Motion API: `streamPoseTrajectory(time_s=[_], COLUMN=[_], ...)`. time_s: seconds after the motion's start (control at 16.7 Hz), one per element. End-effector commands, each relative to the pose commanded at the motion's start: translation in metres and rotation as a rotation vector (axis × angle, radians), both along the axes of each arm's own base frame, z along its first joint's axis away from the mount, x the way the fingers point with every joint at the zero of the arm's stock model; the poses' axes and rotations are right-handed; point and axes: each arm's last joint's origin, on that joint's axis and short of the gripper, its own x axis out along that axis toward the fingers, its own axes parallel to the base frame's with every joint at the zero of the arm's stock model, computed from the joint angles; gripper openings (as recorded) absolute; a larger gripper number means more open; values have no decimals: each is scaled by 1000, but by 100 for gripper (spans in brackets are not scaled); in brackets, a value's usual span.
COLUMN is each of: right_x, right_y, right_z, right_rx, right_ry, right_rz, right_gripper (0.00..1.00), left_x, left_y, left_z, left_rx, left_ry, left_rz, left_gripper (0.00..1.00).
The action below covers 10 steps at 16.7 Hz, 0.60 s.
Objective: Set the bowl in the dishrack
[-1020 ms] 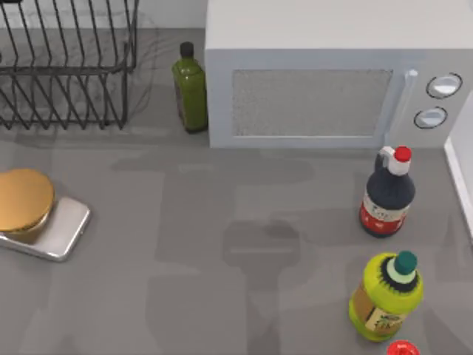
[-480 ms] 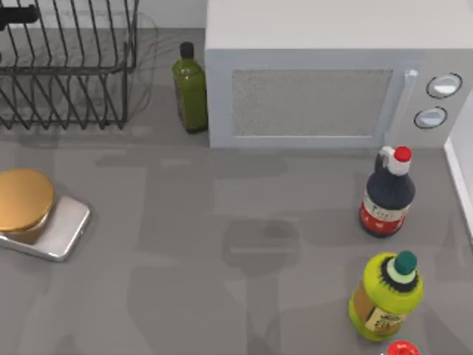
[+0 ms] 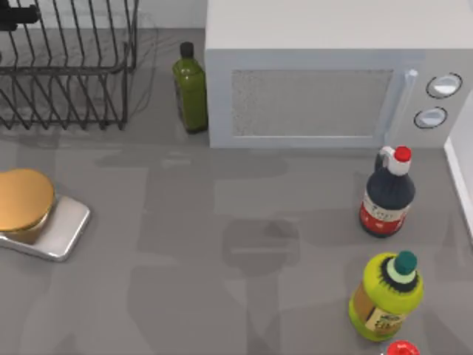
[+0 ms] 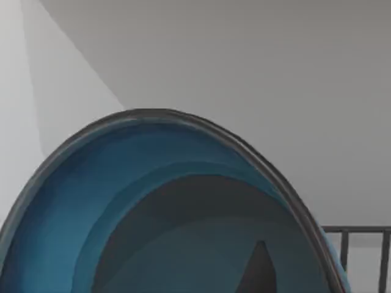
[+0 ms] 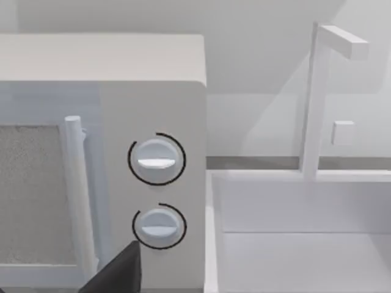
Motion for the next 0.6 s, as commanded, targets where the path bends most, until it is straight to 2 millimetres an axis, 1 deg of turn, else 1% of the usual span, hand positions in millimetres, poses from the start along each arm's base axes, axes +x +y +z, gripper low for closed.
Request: streamPoseTrajectory(time_s=[0.24,0.3,0.6], right_x=[0,0,0], right_y=[0,0,0], right_z=[0,0,0], right_rx=[0,0,0], right_ry=[0,0,0], right_rz=[0,0,0], right_gripper=[100,100,100], left_x=[0,0,0], left_y=[0,0,0], left_z=[0,0,0], left_rx=[0,0,0], left_ry=[0,0,0], left_rz=[0,0,0], left_gripper=[98,100,100])
